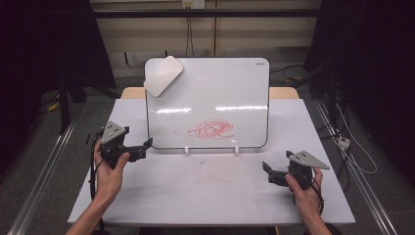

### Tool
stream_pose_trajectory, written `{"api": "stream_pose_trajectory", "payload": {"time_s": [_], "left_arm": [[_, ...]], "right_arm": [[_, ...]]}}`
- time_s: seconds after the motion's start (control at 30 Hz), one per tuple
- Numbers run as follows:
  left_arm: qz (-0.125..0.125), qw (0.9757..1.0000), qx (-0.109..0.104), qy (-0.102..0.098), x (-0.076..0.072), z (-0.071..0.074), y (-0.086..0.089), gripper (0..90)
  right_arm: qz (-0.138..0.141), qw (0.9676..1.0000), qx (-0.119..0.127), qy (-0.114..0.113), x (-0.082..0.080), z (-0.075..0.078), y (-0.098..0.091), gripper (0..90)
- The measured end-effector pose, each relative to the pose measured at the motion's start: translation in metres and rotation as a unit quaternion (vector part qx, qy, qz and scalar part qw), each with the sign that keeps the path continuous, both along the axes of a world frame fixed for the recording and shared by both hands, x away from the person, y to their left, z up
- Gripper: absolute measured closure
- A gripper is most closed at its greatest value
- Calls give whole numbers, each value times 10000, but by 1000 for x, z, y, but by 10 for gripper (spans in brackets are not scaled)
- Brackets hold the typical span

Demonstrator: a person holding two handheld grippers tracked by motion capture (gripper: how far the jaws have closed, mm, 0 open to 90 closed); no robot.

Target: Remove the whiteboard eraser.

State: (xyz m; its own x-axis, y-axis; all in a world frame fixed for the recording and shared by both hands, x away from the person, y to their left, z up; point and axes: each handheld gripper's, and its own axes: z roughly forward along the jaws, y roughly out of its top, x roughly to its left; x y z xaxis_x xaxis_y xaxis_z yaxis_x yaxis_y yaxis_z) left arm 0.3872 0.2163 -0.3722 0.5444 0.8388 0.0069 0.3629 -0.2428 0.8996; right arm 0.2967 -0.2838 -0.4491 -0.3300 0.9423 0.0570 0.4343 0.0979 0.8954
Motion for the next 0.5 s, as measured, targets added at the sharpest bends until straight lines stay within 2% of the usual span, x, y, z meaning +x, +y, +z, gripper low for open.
{"api": "stream_pose_trajectory", "payload": {"time_s": [0.03,0.07,0.23,0.3,0.43,0.5], "left_arm": [[0,10000,0,0,0,0,0,75],[11,9999,-20,-114,2,3,-2,72],[-83,9995,-51,-307,12,18,-5,59],[-97,9989,85,-444,16,27,-8,59],[-124,9989,71,-442,25,35,-11,52],[-189,9984,177,-495,30,38,-13,55]], "right_arm": [[17,10000,-6,6,0,0,0,38],[26,10000,-27,12,0,0,1,38],[-10,10000,-58,1,0,0,1,38],[-14,10000,-41,3,0,-1,1,38],[-12,10000,-47,25,1,-1,2,38],[-1,10000,-48,33,1,-1,2,38]]}}
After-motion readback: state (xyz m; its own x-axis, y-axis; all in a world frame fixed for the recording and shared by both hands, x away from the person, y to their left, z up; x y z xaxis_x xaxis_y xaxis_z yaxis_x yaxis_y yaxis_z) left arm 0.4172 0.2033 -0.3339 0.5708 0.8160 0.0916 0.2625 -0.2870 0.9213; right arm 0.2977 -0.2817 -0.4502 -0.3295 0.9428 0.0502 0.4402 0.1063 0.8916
